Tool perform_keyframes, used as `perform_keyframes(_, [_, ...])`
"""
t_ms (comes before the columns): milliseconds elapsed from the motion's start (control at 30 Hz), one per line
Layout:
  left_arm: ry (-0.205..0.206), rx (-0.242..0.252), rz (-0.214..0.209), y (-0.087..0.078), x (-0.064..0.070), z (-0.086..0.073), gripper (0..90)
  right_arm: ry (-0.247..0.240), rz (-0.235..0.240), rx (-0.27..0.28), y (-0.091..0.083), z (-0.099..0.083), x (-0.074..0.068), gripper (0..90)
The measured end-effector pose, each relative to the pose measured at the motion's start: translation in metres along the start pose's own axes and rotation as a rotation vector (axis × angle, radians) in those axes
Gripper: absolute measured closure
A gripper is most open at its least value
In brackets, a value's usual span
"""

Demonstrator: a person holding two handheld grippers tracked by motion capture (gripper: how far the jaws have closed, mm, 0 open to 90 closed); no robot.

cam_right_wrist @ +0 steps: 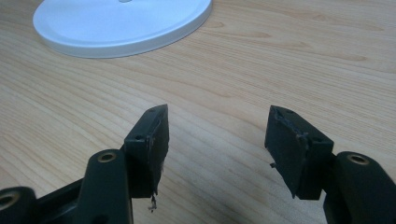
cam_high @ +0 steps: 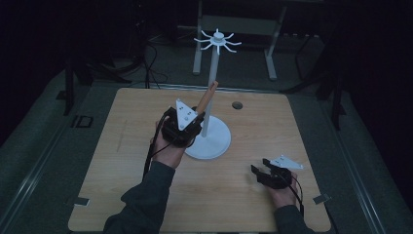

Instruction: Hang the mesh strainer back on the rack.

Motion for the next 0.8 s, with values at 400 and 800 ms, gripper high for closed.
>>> perform_keyframes(400, [-0.03, 0.035, -0.004, -0.003, -0.001, 0.009, 68.7, 0.001, 0.001, 0.0, 0.0, 0.0, 0.0, 39.4])
perform_keyframes(800, [-0.021, 0.078, 0.034, -0.007, -0.002, 0.027, 68.8, 0.002, 0.0, 0.001, 0.0, 0.0, 0.0, 39.3])
Point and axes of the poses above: each handheld gripper's, and its own axes: y roughly forward along the jaws, z roughly out of its top, x roughly to its right, the point moved 7 cm from there along y, roughly forward along the jaws, and after that the axes turned 13 degrees about -z, right-handed, at the moved point
